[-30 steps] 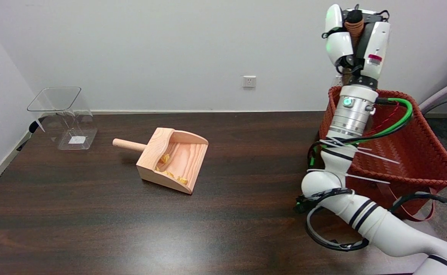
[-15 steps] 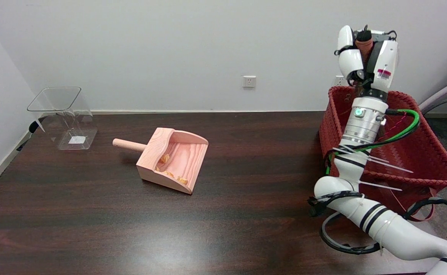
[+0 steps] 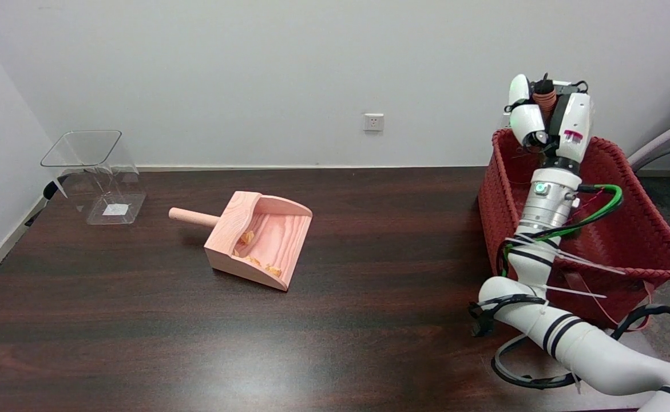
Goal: Place the broom into the brown storage basket.
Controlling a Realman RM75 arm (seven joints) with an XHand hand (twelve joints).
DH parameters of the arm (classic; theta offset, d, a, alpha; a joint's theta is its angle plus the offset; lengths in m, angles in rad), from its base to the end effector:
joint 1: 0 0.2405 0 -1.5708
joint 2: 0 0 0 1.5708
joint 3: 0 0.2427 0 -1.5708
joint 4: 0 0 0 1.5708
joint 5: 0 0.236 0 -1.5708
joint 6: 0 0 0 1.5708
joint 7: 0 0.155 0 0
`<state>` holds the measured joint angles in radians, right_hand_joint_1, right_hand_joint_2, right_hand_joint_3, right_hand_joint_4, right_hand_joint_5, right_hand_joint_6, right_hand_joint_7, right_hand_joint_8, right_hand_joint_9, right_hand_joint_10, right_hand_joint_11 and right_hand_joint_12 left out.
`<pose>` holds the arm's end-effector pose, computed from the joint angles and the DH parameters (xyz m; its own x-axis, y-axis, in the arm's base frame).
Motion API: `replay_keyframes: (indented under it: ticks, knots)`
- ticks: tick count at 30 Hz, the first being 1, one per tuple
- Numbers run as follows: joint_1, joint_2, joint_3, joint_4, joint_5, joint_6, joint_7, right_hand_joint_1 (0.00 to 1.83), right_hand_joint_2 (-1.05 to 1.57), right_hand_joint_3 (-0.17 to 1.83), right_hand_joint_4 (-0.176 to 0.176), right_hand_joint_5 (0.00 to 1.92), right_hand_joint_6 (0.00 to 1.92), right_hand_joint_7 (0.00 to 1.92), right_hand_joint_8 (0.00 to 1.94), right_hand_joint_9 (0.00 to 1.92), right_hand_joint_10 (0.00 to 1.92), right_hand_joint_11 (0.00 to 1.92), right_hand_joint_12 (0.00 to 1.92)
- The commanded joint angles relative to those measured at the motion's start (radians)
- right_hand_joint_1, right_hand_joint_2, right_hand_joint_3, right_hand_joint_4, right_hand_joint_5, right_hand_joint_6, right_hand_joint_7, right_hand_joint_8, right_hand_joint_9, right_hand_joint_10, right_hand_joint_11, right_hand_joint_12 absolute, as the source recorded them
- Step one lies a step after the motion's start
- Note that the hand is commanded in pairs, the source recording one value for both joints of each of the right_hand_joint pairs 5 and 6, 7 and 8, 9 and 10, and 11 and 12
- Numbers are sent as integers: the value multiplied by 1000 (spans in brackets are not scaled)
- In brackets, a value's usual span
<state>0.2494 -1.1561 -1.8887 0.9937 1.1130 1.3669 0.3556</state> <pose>-0.2045 -0.3515 0.4182 0.3192 0.8530 0.4129 -0.6772 -0.0994 0.7290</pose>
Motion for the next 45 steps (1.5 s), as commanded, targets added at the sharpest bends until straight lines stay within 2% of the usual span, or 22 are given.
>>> replay_keyframes:
  ticks: [1,7,9,10,33,34,35,41,45]
  knots:
    - [65,-45,-42,-182,11,-3,90,675,1571,371,0,1920,1920,1920,1920,1920,1920,1920,1920]
    - [104,-63,-87,-204,11,-43,91,673,1571,360,0,1920,1920,1920,1920,1920,1920,1920,1920]
    - [119,-79,-166,-142,20,2,116,672,1571,353,0,1920,1920,1920,1920,1920,1920,1920,1920]
    - [106,-72,-94,-210,11,-65,91,672,1571,350,0,1920,1920,1920,1920,1920,1920,1920,1920]
    - [79,-83,-82,-218,66,-56,83,683,1571,246,0,1920,1920,1920,1920,1920,1920,1920,1920]
    - [78,-82,-82,-218,71,-56,82,684,1571,250,0,1896,1896,1918,1918,1896,1896,1896,1896]
    - [77,-81,-82,-218,77,-56,81,689,1571,262,0,1665,1665,1901,1901,1665,1665,1665,1665]
    - [71,-79,-82,-212,102,-60,81,665,1571,328,0,1225,1225,1557,1557,1225,1225,1225,1225]
    - [71,-79,-80,-209,102,-54,80,700,1568,334,0,1082,1082,1406,1406,1082,1082,1082,1082]
